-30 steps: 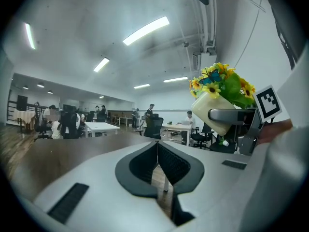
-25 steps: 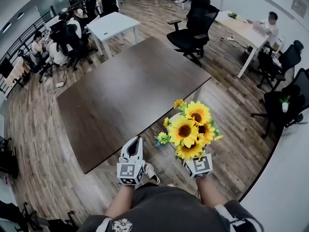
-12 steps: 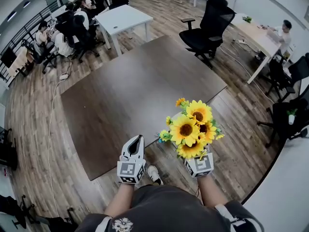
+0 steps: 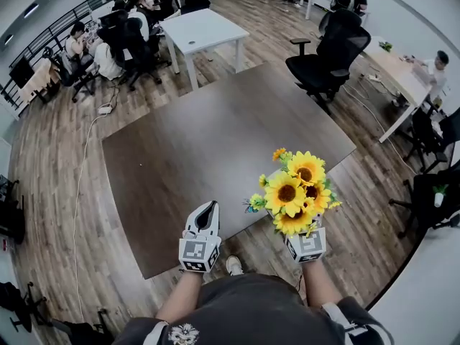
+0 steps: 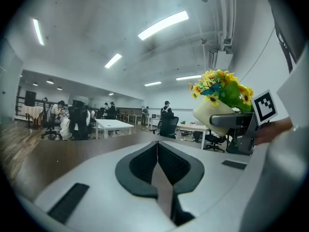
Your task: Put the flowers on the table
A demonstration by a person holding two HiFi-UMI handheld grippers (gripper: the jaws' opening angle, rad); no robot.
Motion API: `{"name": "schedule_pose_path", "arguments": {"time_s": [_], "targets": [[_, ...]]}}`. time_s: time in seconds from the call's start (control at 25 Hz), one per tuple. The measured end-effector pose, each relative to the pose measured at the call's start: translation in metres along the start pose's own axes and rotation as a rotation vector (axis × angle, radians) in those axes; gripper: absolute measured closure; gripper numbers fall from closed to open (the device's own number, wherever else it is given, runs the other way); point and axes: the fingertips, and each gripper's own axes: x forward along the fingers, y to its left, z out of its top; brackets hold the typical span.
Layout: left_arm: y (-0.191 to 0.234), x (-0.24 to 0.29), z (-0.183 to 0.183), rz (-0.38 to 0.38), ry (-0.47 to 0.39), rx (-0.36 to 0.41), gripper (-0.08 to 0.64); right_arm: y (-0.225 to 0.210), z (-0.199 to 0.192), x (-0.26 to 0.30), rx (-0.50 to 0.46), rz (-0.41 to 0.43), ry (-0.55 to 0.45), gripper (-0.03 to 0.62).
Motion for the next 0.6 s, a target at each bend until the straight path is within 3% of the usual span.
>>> {"name": "schedule_pose_path", "arguments": {"time_s": [0.24, 0.6], "targets": [[0.023, 0.005, 0.002, 0.008, -0.006, 0.011, 0.552, 0.000, -0.004, 0.025, -0.012, -0.010, 0.021, 0.055], [0.043, 0.023, -0.006, 0.057, 0.012, -0.014, 0.552, -0.002, -0.015, 0.065, -0.019, 0.052, 0.050, 0.055]]}}
